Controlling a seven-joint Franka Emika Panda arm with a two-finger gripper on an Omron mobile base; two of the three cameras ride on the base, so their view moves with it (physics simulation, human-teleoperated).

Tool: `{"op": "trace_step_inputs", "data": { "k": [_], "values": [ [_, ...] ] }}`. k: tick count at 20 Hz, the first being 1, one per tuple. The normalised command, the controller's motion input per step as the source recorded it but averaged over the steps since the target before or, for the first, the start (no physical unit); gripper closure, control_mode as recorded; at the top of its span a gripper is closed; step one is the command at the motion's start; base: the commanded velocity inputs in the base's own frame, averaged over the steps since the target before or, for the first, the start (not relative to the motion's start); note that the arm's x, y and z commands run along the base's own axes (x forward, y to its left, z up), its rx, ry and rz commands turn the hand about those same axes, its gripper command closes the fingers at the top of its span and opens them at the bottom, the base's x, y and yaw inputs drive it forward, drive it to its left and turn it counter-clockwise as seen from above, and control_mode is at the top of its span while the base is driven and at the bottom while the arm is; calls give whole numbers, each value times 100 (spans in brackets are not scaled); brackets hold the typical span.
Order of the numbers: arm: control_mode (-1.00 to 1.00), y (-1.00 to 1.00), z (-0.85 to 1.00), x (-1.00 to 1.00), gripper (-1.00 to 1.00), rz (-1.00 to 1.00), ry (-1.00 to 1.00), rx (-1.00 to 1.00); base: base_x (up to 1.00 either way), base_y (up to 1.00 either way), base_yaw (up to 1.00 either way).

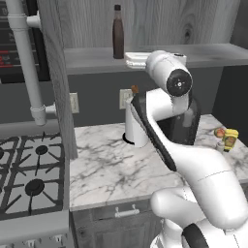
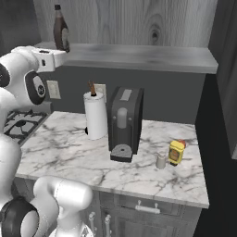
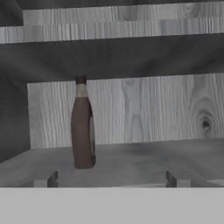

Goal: There are various items on the counter. Only move the condiments/shakers into the cabinet.

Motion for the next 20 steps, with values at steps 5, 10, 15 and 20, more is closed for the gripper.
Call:
{"op": "trace_step_inputs", "data": {
  "k": [5,10,15,20],
  "values": [
    [-100,-50,-13,-100,-100,-31,30,0,0,0,0],
    [-100,-66,-19,-97,-100,-33,39,5,0,0,0],
    [-100,-95,-31,-74,-100,-25,43,16,0,0,0],
    [-100,-100,-40,-76,-100,-22,33,23,0,0,0]
  ]
}}
